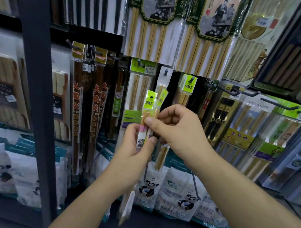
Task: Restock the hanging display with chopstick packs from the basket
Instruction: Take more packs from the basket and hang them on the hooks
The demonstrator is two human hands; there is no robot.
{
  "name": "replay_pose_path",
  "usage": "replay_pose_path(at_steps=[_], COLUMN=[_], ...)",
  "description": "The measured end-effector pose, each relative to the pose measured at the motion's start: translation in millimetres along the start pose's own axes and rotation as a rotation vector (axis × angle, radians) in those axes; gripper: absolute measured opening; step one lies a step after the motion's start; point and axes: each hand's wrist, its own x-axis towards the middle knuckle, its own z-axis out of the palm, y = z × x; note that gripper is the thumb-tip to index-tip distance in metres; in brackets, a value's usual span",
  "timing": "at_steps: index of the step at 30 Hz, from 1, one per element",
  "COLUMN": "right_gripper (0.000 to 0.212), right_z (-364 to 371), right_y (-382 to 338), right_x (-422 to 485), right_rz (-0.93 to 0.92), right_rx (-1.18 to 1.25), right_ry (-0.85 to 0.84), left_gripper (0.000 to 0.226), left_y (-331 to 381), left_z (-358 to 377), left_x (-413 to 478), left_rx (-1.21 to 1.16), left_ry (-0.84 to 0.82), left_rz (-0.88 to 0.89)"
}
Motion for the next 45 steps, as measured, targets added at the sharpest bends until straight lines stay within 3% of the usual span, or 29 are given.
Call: replay_pose_path(at_steps=[5,8,13,33,40,45], right_gripper=[0.012,0.017,0.021,0.023,0.031,0.036], right_z=[0,-4,-22,-33,-35,-35], right_y=[2,0,-7,-19,-20,-22], right_x=[1,4,15,16,31,38], right_rz=[0.073,0.115,0.083,-0.137,0.019,0.001], right_rx=[0.107,0.145,0.193,0.195,0.17,0.166], right_ry=[-0.009,0.005,0.12,0.239,0.309,0.303], left_gripper=[0.022,0.034,0.018,0.012,0.012,0.012], left_y=[-1,1,6,5,3,4], left_z=[-1,1,-1,-6,-6,-7], left_x=[0,-2,1,3,3,2], left_rx=[0.079,0.083,-0.137,-0.142,-0.139,-0.147], left_ry=[0.021,0.05,0.109,0.126,0.111,0.109], left_rz=[-0.004,-0.035,-0.218,-0.209,-0.236,-0.23])
